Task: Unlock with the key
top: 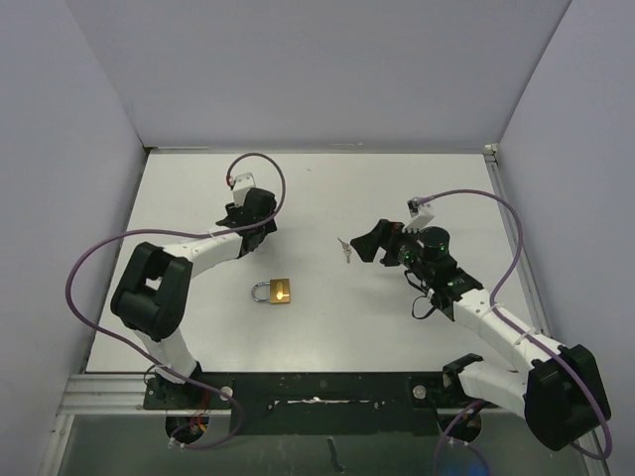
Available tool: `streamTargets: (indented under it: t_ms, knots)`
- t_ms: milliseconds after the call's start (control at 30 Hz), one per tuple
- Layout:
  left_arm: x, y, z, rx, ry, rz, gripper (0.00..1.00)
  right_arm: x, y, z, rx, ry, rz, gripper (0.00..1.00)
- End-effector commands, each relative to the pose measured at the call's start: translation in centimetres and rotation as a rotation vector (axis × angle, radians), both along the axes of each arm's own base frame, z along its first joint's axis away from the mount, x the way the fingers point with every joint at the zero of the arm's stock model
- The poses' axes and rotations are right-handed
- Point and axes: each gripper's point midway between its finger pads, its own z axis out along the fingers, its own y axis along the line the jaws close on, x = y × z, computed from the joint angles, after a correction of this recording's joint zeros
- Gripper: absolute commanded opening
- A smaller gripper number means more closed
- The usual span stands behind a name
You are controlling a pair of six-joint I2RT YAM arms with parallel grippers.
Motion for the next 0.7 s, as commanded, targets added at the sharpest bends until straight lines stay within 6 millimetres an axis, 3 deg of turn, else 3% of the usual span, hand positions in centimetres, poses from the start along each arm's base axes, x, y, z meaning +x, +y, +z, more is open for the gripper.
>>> streamTargets:
  t_ms: [0,367,667]
  knots:
    - [3.3,-1.5,3.9,-0.084,-0.148,0.019,0.0,0.6,0.1,1.1,0.016,-0.049,0.004,0.98]
    - [5.8,-4.6,2.1,-0.134,-0.134,-0.026,0.0,0.8,0.0,1.0,0.026,-0.044,0.003,0.98]
    - [6.6,-8.1,0.0,-0.177,-0.11,-0.067,0.0,0.8,-0.3,0.9,0.029,-0.041,-0.004,0.98]
